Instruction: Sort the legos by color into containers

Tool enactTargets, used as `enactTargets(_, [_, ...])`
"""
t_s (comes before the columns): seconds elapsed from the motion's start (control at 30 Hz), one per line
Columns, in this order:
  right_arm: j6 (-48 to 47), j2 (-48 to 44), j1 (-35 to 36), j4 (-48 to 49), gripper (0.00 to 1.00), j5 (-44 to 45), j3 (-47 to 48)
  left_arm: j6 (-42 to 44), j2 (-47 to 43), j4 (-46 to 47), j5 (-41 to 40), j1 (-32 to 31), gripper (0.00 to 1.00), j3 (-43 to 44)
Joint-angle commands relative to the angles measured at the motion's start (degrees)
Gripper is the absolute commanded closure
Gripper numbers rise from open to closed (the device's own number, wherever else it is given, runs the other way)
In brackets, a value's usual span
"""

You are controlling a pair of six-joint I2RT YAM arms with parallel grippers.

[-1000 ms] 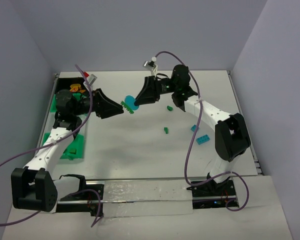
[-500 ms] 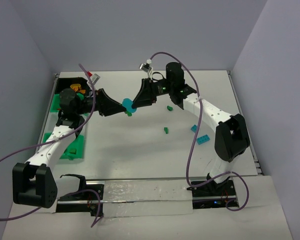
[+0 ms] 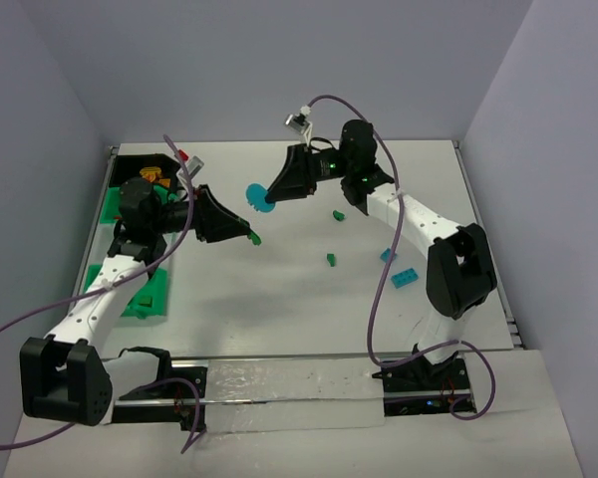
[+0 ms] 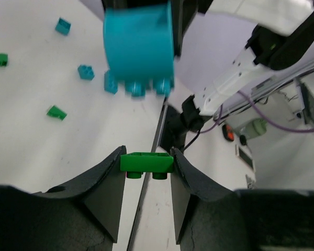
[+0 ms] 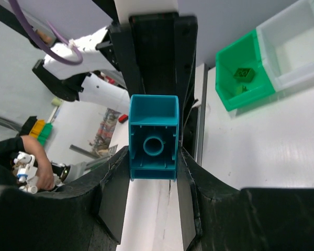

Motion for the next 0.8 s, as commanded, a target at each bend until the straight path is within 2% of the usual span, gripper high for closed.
enactTargets(0.0, [13.01,0.8,-2.81,16.61,1.0,-0.86,1.54,17.47,-1.53,-17.34,2.07,-0.14,1.0,3.44])
enactTargets(0.13, [12.09,0.57,-4.12,15.72,1.0,-0.77,1.13,38.95,-2.62,-43.86,-4.47,3.31,1.0,9.03])
enactTargets(0.2, [7.42,0.25,-4.69,7.67,1.0,0.44,1.63,47.77,-3.4,-54.82,-16.35,6.74,1.0,11.82])
enactTargets(0.23, [3.63,0.24,-4.78,7.18,1.0,0.51,1.67,48.16,-3.44,-55.33,-16.89,6.92,1.0,12.36])
enactTargets(0.27, [-5.38,-0.04,-4.79,-9.67,1.0,3.78,4.67,53.14,-4.26,-61.74,-21.67,12.24,1.0,13.02])
enactTargets(0.3, [-14.89,-0.11,-4.56,-20.54,1.0,6.37,7.07,56.02,-4.88,-64.98,-25.57,15.95,1.0,13.12])
enactTargets(0.33, [-23.87,-0.09,-4.23,-28.72,1.0,8.61,9.13,58.08,-5.4,-66.94,-29.07,18.97,1.0,13.01])
enactTargets(0.4, [-27.92,0.44,-3.44,-38.03,1.0,12.04,11.39,62.5,-6.37,-69.39,-35.86,24.68,1.0,12.0])
enactTargets(0.57, [-32.42,0.47,-2.62,-44.96,1.0,18.11,11.19,67.76,-9.0,-68.09,-46.76,32.93,1.0,7.84])
enactTargets(0.77, [-38.5,0.35,-1.41,-51.51,1.0,26.23,11.13,70.62,-7.25,-67.38,-51.12,36.46,1.0,4.97])
